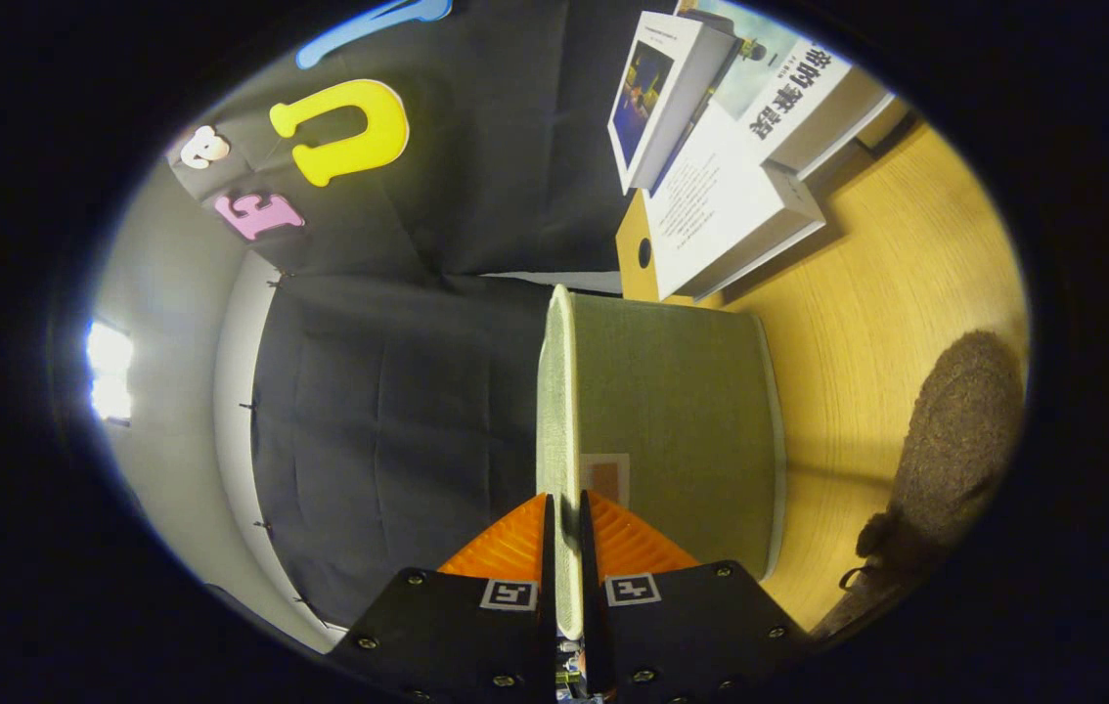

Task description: Open the storage box then place both shoes into the box .Put the left shoe in first, then the right shoe, with the right side of both shoes facing outward in a uniform manner.

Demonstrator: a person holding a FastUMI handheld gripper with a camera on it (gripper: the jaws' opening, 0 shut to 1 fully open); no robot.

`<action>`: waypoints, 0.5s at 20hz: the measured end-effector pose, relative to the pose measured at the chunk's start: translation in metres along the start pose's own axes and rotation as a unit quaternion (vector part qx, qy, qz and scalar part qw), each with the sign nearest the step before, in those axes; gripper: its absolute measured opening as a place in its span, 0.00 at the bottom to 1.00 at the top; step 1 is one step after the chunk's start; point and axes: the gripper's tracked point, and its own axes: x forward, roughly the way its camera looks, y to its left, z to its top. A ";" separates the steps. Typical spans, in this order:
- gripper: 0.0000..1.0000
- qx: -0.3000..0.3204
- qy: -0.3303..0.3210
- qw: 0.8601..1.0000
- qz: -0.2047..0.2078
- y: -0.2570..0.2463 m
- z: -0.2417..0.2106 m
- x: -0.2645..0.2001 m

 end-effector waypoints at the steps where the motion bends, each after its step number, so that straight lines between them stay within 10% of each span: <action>1: 0.11 -0.009 0.006 1.000 -0.002 0.005 -0.003 0.002; 10: 0.11 -0.069 0.028 0.997 0.007 0.059 -0.009 0.014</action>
